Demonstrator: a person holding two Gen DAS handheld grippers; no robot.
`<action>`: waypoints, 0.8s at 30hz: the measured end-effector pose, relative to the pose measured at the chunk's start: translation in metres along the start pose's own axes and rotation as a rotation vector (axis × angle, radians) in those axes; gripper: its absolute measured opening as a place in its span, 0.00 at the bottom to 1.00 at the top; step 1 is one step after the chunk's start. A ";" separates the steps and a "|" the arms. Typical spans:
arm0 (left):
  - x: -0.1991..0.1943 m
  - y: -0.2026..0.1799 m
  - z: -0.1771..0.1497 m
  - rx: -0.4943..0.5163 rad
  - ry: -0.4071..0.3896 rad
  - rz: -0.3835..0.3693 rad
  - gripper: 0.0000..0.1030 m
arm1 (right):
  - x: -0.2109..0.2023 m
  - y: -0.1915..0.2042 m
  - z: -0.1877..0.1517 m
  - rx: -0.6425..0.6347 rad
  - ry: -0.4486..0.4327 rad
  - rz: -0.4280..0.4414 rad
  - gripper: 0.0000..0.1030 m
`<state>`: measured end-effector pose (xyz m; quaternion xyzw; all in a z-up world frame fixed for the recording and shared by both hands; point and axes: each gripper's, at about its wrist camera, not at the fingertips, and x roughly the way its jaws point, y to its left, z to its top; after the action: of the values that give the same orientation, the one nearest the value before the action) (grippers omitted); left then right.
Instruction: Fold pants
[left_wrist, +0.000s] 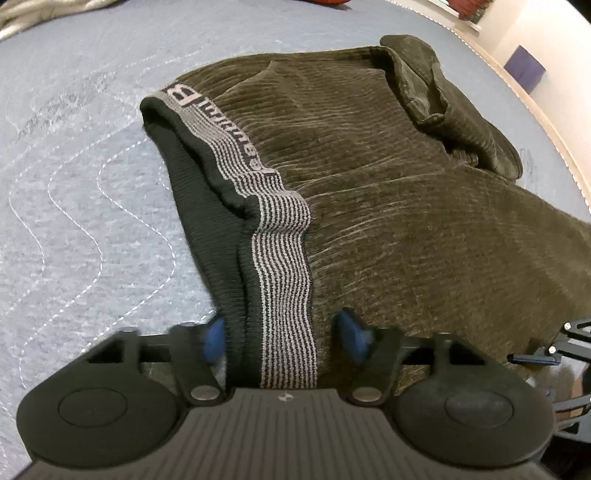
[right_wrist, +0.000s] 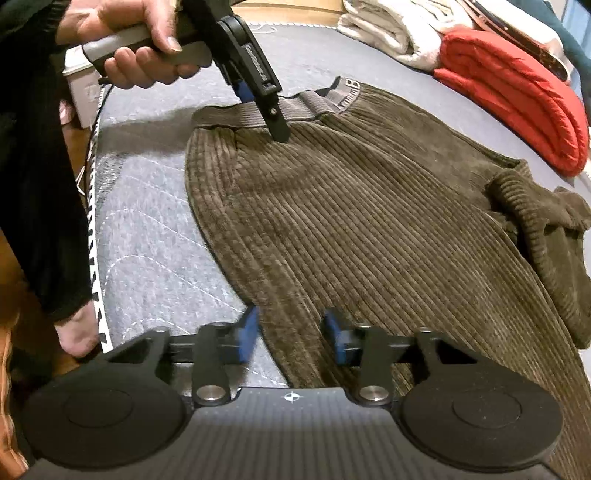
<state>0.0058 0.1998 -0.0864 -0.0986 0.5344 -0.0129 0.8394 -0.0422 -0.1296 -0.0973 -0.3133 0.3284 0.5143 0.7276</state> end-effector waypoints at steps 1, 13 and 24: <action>-0.001 0.000 0.000 0.009 -0.001 -0.002 0.42 | -0.001 0.001 0.001 -0.008 0.001 0.001 0.22; -0.068 0.009 -0.010 0.071 -0.121 -0.094 0.21 | -0.023 0.007 0.015 -0.094 -0.036 0.067 0.10; -0.061 0.019 -0.031 0.117 0.035 0.073 0.35 | -0.020 0.042 0.030 -0.147 -0.022 0.149 0.13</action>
<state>-0.0497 0.2216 -0.0478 -0.0296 0.5506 -0.0150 0.8341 -0.0823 -0.1055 -0.0691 -0.3351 0.3040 0.5931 0.6660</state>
